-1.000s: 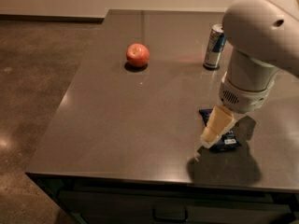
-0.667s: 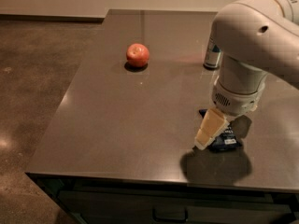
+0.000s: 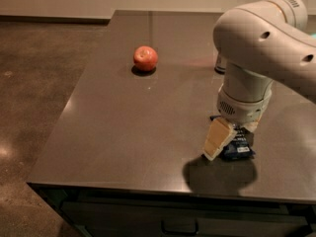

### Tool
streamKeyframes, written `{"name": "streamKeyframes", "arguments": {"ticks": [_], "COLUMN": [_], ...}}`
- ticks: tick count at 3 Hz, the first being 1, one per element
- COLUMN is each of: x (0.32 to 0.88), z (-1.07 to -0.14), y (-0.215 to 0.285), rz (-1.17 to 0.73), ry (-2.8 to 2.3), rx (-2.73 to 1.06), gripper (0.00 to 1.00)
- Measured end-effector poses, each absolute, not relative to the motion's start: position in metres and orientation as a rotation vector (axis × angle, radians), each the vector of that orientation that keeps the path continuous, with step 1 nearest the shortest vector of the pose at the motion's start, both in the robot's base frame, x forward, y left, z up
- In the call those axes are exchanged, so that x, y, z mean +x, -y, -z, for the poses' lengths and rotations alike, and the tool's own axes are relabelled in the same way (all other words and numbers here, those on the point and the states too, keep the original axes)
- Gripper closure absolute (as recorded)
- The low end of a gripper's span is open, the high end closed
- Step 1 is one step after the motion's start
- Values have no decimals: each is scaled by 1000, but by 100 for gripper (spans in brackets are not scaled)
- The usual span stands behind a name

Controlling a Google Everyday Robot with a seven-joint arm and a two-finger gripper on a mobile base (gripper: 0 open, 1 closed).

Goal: Pick rxbar blueberry

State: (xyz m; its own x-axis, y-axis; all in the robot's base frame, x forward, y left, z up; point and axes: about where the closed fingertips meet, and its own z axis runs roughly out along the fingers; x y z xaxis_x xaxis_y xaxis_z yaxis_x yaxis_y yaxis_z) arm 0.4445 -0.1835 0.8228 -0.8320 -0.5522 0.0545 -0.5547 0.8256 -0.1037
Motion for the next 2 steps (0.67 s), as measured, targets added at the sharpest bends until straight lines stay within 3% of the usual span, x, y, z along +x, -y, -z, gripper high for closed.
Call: {"name": "streamKeyframes", "arguments": {"ticks": [2], "x": [445], "z": [-837], "y": [183], "rz": [-179], "ry": [2981], "rx": [904], "gripper": [87]}}
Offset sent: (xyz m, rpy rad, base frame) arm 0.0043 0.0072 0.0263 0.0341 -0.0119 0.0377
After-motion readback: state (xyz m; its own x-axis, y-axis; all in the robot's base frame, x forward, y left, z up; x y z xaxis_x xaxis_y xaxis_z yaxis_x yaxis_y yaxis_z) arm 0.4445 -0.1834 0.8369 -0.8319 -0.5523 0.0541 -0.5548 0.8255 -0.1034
